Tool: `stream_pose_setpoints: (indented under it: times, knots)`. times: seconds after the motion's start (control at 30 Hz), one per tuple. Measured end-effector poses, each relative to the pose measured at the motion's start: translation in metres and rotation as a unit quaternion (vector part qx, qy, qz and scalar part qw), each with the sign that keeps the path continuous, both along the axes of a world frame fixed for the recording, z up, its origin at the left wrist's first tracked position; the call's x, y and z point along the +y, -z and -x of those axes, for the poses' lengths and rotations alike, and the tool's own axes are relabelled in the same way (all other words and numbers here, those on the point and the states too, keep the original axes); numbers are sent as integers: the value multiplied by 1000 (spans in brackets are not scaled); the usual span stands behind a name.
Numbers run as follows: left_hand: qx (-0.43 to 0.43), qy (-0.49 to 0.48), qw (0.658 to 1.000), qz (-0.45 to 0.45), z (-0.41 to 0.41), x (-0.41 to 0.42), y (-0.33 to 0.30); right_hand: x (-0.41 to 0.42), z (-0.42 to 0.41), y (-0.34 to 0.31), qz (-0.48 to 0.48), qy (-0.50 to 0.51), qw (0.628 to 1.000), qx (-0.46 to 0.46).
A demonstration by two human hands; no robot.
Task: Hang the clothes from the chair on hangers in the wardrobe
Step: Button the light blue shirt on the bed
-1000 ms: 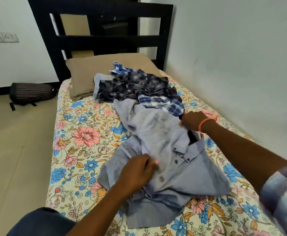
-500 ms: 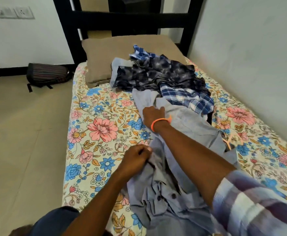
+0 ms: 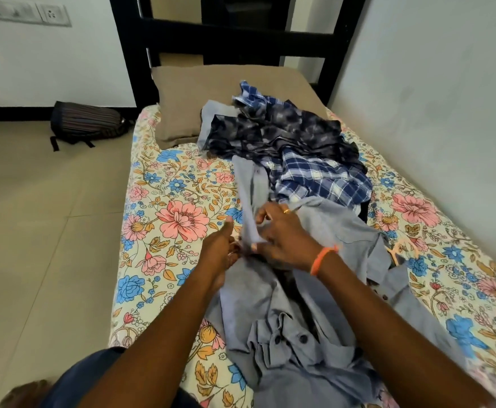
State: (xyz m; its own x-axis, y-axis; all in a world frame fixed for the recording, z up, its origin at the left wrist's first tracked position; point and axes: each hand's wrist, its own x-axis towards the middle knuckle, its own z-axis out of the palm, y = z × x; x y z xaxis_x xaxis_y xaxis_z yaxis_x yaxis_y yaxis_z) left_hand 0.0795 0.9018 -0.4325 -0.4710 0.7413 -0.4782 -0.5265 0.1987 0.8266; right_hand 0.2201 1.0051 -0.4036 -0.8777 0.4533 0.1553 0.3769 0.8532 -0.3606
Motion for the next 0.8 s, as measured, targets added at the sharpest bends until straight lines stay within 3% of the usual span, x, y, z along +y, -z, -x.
stream_pose_setpoints:
  times: [0.07, 0.13, 0.2, 0.27, 0.3, 0.37, 0.4, 0.43, 0.53, 0.6, 0.67, 0.73, 0.8]
  knots:
    - [-72, 9, 997, -32, 1, 7, -9, -24, -28, -10, 136, -123, 981, -56]
    - [-79, -20, 997, -17, 2, 12, -13, -37, -49, -15, 228, -161, 951, -134]
    - [-1, -40, 998, 55, 0, 11, -15, -37, -59, -22, 296, -134, 931, -164]
    - [132, -14, 989, 59, -10, 0, -22, -37, -55, -38, 306, -57, 946, -88]
    - [224, 11, 974, 30, -17, -8, -25, -37, -47, -45, 310, 21, 950, -10]
    - [387, 71, 918, -56, -34, -28, -29, -29, -26, -47, 295, 198, 920, 164]
    - [438, 100, 889, -93, -43, -40, -30, -25, -15, -47, 279, 244, 908, 197]
    - [481, 121, 860, -124, -50, -51, -28, -22, -6, -45, 277, 255, 910, 173]
    - [616, 167, 752, -165, -60, -74, -9, -32, 6, -36, 353, 179, 918, -20]
    - [692, 175, 682, -161, -59, -87, 0, -41, -4, -28, 385, 126, 914, -25]
    - [708, 198, 652, -185, -58, -95, -2, -44, -18, -22, 446, 97, 889, 42]
    - [692, 218, 650, -227, -64, -99, -8, -48, -34, -20, 537, 66, 832, 120]
    - [647, 215, 687, -251, -72, -103, -9, -54, -45, -15, 589, 47, 783, 194]
